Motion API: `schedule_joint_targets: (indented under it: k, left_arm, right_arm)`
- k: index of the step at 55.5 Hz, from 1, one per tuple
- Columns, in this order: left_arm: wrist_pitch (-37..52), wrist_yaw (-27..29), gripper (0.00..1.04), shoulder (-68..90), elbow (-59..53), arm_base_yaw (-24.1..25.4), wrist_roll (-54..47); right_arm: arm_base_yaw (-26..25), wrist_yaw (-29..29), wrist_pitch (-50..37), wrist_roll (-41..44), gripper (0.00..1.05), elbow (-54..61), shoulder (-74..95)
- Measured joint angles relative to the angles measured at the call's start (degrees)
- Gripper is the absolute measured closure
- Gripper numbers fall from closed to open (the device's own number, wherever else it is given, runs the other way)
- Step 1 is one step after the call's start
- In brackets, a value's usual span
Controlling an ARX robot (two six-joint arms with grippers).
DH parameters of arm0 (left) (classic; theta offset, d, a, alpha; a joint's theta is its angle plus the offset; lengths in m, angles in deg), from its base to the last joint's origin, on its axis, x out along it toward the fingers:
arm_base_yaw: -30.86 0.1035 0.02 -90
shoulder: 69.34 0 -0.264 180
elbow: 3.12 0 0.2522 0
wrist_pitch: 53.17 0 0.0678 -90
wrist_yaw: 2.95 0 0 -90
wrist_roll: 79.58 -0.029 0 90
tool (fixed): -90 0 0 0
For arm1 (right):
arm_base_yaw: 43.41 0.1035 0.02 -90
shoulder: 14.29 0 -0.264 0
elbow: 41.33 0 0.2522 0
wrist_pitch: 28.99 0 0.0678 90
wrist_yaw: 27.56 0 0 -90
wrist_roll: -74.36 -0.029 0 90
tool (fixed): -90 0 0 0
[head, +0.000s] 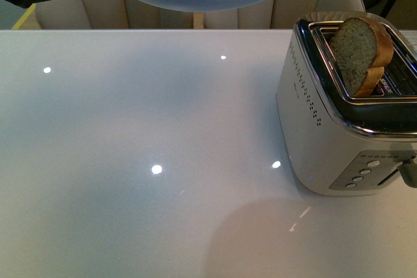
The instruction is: Left arm holds plate, right arm toasts bread
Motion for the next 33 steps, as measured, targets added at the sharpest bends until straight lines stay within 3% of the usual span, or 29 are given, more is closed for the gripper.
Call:
schedule_joint_targets:
  k: [18,33]
  left_arm:
    - [0.00,0.02,1.02,0.00,0.00,0.00,0.00]
    - [0.02,0.04,1.02,0.00,0.04,0.00,0.00]
  right_arm:
    - [-0.04,0.04,2.62,0.02,1.03,2.73,-6.34]
    - [-0.04,0.04,10.21,0.02,1.03,2.73,-14.36]
